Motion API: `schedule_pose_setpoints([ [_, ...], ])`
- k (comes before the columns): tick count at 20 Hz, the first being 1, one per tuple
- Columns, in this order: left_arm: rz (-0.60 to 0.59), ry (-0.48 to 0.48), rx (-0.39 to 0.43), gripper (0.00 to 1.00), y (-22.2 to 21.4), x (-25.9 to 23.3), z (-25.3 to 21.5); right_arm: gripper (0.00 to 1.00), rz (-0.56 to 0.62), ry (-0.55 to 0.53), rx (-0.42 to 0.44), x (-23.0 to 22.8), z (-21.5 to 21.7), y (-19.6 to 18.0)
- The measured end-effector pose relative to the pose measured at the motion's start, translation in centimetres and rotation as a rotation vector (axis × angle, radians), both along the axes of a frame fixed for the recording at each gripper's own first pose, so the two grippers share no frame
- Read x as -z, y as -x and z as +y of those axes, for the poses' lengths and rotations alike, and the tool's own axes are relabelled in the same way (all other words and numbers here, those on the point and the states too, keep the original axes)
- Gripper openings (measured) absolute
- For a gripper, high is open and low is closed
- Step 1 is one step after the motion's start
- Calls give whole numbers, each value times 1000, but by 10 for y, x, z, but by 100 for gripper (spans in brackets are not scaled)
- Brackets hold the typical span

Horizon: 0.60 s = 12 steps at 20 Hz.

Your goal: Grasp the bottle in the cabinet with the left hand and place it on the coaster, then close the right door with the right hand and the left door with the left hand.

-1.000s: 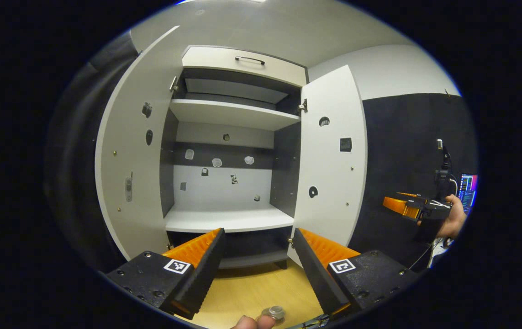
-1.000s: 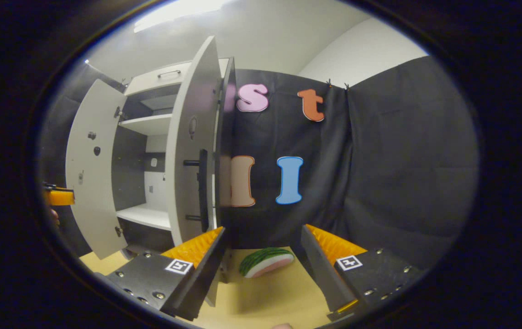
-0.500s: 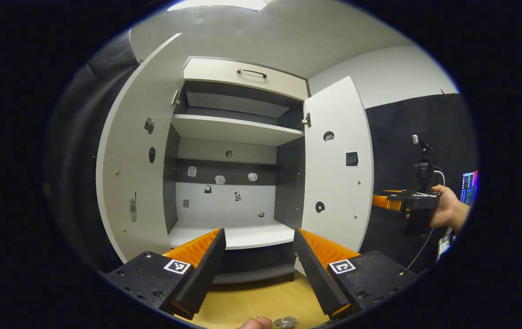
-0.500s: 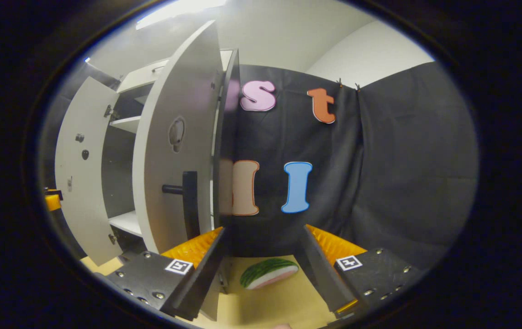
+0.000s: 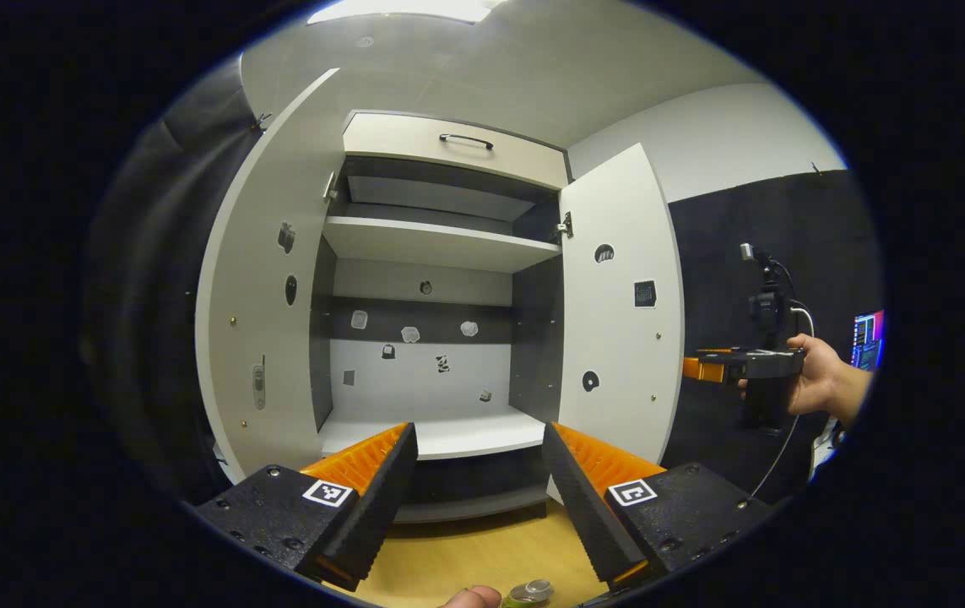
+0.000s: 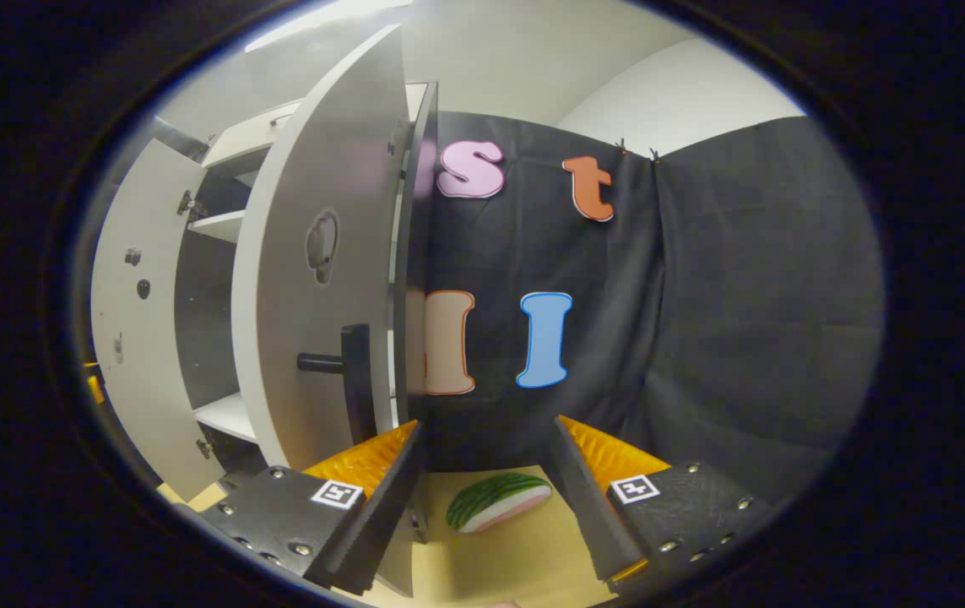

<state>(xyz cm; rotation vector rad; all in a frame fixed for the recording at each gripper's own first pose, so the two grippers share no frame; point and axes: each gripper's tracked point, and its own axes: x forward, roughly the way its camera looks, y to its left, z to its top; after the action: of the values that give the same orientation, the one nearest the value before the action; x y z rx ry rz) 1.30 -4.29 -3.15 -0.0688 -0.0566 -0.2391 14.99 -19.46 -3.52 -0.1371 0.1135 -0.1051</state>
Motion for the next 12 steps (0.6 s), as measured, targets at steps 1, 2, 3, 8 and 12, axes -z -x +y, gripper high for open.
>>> schedule_pose_setpoints([
  [1, 8, -9, -6, 94, 3, 2, 1, 91, 0, 1, 3, 0, 0, 0],
  [2, 13, -15, -17, 95, 5, 1, 5, 91, -1, 5, 0, 0, 2, 1],
  [3, 13, -18, -25, 94, 8, 0, 9, 91, -1, 6, -4, -1, 3, 0],
  [8, 26, -6, -64, 94, 17, -2, 22, 91, -6, -13, -17, 1, 14, 2],
  [12, 24, -11, -93, 94, 25, -3, 32, 92, 8, -48, -78, 6, 41, 1],
])
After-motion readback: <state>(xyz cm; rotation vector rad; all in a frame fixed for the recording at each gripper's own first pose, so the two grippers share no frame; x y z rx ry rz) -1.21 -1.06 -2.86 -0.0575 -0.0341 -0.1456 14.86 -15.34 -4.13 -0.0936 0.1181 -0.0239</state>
